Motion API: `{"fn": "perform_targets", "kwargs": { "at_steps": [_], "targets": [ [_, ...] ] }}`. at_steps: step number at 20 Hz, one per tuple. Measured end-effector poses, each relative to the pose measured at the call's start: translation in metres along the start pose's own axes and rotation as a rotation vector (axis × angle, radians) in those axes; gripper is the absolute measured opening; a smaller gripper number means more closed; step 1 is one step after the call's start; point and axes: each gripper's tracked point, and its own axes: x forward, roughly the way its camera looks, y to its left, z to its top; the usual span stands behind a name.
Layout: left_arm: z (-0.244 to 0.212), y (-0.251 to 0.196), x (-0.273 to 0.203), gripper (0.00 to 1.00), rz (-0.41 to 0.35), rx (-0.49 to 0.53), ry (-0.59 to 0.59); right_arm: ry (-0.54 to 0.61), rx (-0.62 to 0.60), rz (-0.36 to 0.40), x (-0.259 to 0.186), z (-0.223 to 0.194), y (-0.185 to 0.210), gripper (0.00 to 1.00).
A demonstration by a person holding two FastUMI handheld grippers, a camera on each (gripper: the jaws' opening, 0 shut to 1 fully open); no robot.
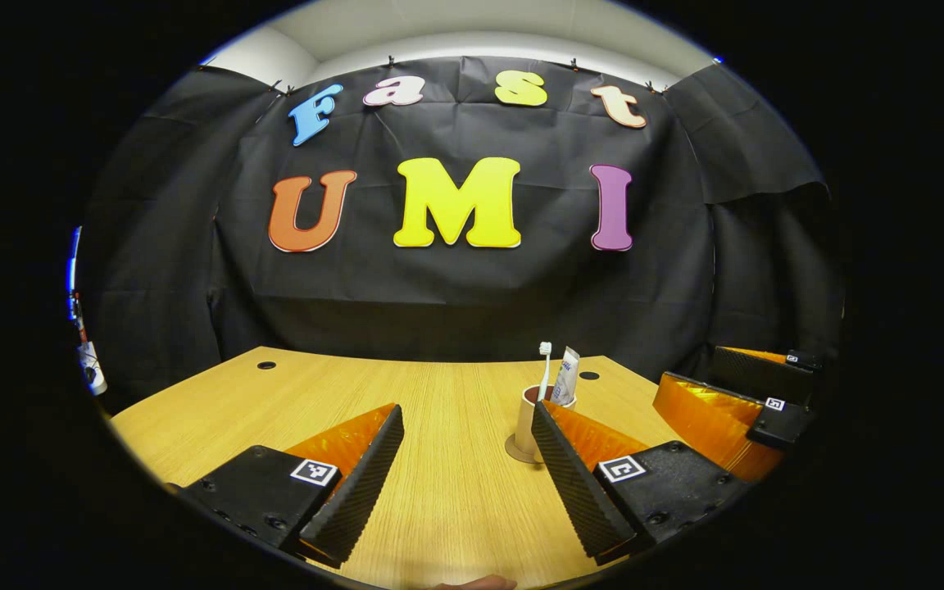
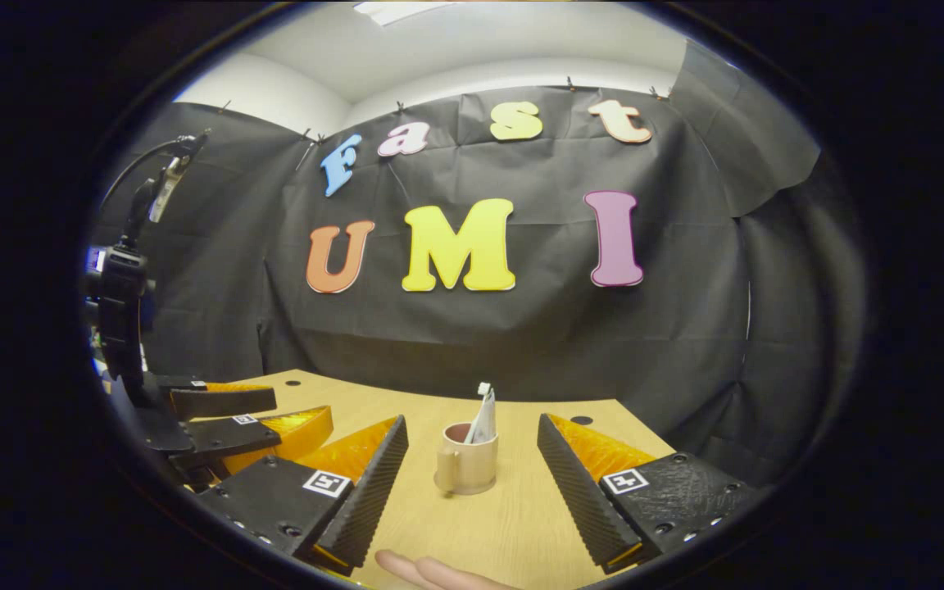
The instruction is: Put the toothbrush and toothpaste on the desktop into the cup, then pick up the cup and place it on the coaster on the desktop.
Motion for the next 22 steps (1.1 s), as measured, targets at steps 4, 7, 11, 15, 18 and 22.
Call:
{"fn": "perform_targets", "kwargs": {
  "at_steps": [4, 7, 11, 15, 18, 22],
  "targets": [
    [-0.002, -0.003, -0.001, 0.99, -0.006, -0.002, 0.004, -0.007, -0.002, -0.006, 0.000, 0.001, -0.001, 0.92],
    [-0.002, 0.000, -0.001, 0.99, 0.002, 0.003, 0.009, -0.003, -0.001, -0.003, 0.001, 0.000, -0.001, 0.92],
    [-0.002, -0.001, 0.000, 0.99, -0.002, 0.007, 0.009, 0.007, 0.001, -0.004, 0.003, -0.003, -0.001, 0.92],
    [-0.003, -0.001, 0.000, 0.99, -0.002, 0.013, 0.010, 0.004, -0.009, -0.004, 0.003, -0.004, 0.000, 0.96],
    [-0.004, 0.000, -0.001, 0.99, 0.000, 0.017, 0.014, 0.009, -0.013, 0.001, 0.004, -0.006, 0.001, 0.92],
    [-0.005, 0.000, -0.001, 0.99, 0.001, 0.023, 0.015, 0.014, -0.028, 0.005, 0.003, -0.009, 0.004, 0.96]
  ]
}}
